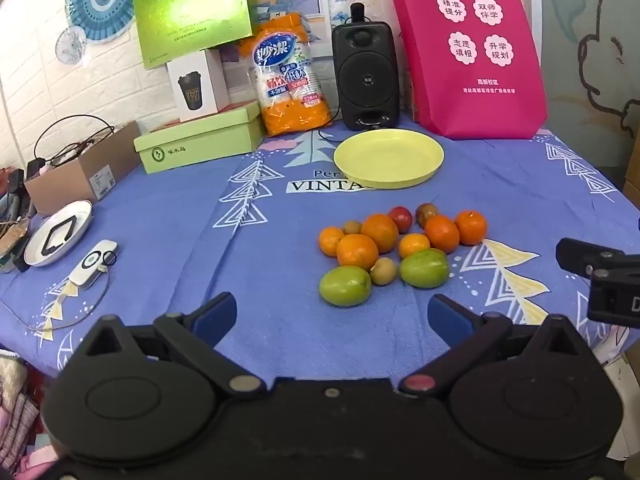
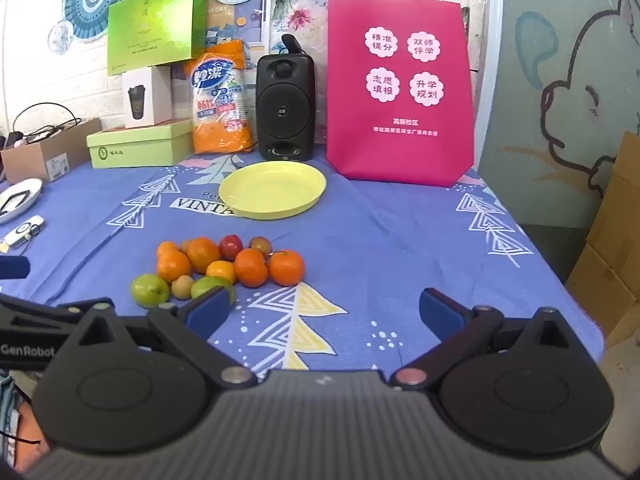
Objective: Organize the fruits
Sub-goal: 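Move both tools toward the fruit cluster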
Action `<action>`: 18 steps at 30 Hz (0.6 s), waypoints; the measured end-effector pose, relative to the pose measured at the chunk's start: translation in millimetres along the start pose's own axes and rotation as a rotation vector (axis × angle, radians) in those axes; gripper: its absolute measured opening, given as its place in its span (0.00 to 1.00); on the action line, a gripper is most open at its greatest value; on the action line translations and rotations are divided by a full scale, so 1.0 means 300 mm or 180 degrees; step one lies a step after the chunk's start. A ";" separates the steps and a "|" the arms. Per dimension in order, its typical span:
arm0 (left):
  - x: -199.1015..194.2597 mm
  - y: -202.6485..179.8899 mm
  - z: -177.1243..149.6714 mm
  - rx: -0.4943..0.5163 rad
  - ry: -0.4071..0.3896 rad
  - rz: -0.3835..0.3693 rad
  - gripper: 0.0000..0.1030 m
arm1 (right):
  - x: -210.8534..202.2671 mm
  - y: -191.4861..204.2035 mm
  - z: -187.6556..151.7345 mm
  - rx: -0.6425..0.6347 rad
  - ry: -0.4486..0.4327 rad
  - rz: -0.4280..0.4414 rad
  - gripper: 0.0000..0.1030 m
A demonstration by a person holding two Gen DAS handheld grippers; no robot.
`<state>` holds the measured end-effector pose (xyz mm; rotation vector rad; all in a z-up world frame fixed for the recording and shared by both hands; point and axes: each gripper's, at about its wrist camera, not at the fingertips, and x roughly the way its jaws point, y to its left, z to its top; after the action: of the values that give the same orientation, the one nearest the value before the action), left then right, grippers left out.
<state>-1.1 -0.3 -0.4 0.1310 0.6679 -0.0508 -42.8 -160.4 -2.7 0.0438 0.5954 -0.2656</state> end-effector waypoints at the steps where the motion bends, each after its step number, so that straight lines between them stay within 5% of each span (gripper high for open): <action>1: -0.001 -0.001 -0.002 0.0014 0.0004 -0.0015 1.00 | 0.001 0.001 0.000 -0.0006 0.0000 0.0008 1.00; 5: 0.010 0.027 0.011 -0.0088 0.0119 -0.0168 1.00 | 0.009 0.062 -0.008 -0.0190 0.0000 -0.0063 1.00; 18: 0.059 0.030 0.016 -0.0108 0.0209 0.0042 1.00 | 0.036 0.041 -0.024 -0.0086 -0.0010 0.0328 1.00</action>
<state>16.6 8.0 -6.7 0.1048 0.7330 -0.0226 -34.9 -150.1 -15.1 0.0477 0.5915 -0.1575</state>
